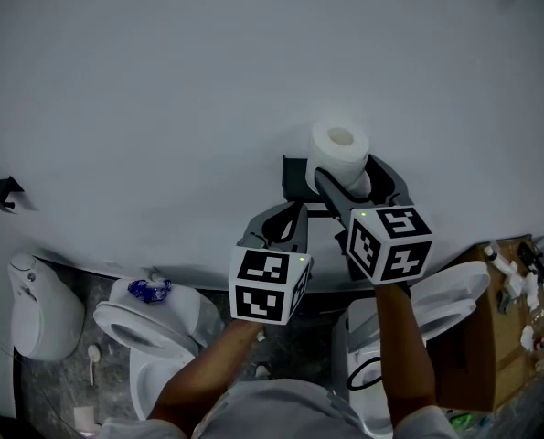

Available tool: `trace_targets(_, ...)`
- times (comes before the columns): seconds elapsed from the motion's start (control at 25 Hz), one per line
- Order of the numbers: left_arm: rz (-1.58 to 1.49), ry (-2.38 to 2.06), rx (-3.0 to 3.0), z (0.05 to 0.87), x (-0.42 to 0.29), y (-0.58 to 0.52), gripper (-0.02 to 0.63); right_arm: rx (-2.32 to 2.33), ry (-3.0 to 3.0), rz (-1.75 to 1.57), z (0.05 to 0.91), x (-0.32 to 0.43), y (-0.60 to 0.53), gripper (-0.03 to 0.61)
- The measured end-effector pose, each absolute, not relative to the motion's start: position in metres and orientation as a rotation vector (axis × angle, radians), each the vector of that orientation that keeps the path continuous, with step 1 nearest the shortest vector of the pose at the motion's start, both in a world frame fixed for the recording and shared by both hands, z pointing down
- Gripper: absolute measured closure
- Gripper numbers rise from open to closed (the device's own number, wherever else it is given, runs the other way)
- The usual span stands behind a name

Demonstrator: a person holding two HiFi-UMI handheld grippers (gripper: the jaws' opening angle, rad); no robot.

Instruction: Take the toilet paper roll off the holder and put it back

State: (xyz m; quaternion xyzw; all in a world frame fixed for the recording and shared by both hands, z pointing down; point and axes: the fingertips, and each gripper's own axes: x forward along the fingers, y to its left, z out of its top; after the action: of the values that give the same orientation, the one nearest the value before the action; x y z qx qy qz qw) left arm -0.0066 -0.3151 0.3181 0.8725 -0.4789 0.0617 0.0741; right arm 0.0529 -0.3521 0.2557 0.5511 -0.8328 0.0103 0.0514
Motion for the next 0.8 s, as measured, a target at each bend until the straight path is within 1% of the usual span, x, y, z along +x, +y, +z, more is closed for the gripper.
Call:
trace_targets(0.64, 0.177, -1.448, 2.619, 0.314, 0.006, -0.289, 0.611, 1.654, -2.57, 0.032, 0.258, 0.062, -0.309, 0.225)
trace_targets(0.72, 0.174, -1.453, 2.619, 0.313, 0.008, -0.284, 0.611, 1.647, -2.57, 0.02, 0.259, 0.062, -0.302, 0.249)
trace_targets(0.8, 0.174, -1.459, 2.62, 0.311, 0.008, -0.28, 0.611, 1.648, -2.568, 0.005, 0.259, 0.063, -0.295, 0.309)
